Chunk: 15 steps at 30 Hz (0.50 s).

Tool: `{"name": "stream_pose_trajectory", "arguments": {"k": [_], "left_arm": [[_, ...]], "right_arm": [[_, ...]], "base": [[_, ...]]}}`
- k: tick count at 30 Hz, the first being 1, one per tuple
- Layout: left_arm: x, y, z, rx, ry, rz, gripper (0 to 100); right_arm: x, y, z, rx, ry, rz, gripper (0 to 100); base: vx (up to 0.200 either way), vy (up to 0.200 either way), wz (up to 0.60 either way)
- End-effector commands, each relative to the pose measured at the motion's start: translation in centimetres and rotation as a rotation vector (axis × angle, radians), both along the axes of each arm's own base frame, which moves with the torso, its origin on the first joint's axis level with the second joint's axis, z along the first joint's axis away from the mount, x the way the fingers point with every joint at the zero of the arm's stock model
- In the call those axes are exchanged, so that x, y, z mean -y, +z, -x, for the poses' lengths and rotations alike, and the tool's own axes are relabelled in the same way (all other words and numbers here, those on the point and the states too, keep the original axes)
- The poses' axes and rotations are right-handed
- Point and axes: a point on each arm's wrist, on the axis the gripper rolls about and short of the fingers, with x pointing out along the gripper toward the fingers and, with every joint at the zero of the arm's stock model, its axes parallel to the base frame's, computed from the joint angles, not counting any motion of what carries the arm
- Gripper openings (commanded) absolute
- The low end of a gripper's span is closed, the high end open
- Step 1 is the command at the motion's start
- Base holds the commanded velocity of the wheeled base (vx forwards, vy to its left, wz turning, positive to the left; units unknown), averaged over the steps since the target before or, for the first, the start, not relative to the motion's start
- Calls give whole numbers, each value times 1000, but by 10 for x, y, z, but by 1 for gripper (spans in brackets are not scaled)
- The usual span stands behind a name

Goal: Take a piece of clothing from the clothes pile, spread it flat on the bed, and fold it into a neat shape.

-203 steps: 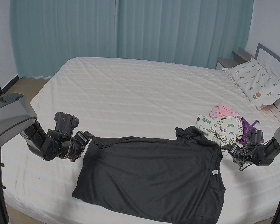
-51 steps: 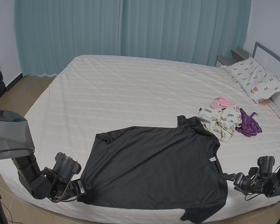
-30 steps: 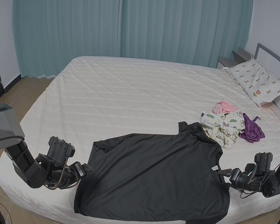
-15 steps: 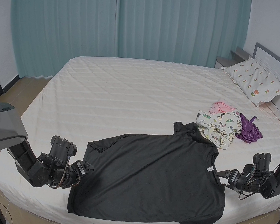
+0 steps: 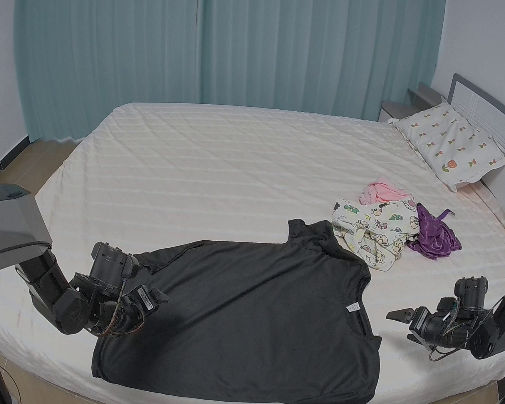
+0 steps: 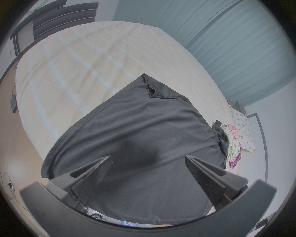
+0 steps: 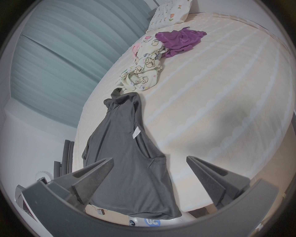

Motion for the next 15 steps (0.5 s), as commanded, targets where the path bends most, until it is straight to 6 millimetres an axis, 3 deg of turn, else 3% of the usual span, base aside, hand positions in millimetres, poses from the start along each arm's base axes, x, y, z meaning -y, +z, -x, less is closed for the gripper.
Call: {"name": "stream_pose_trajectory", "arguments": {"k": [1, 6, 13, 15], "left_arm": [[-2, 0, -2, 1, 7, 2, 100], [-5, 1, -8, 14, 24, 7, 100], [-4, 0, -13, 22, 31, 4, 100], [-3, -5, -25, 28, 40, -2, 100]], "right_arm": [[-2, -1, 1, -5, 6, 0, 100], [-5, -1, 2, -10, 15, 0, 100], [-5, -2, 4, -16, 17, -1, 100], [-5, -2, 4, -16, 17, -1, 100]], "base": [[200, 0, 0], [200, 0, 0], [0, 0, 0], [0, 0, 0]]}}
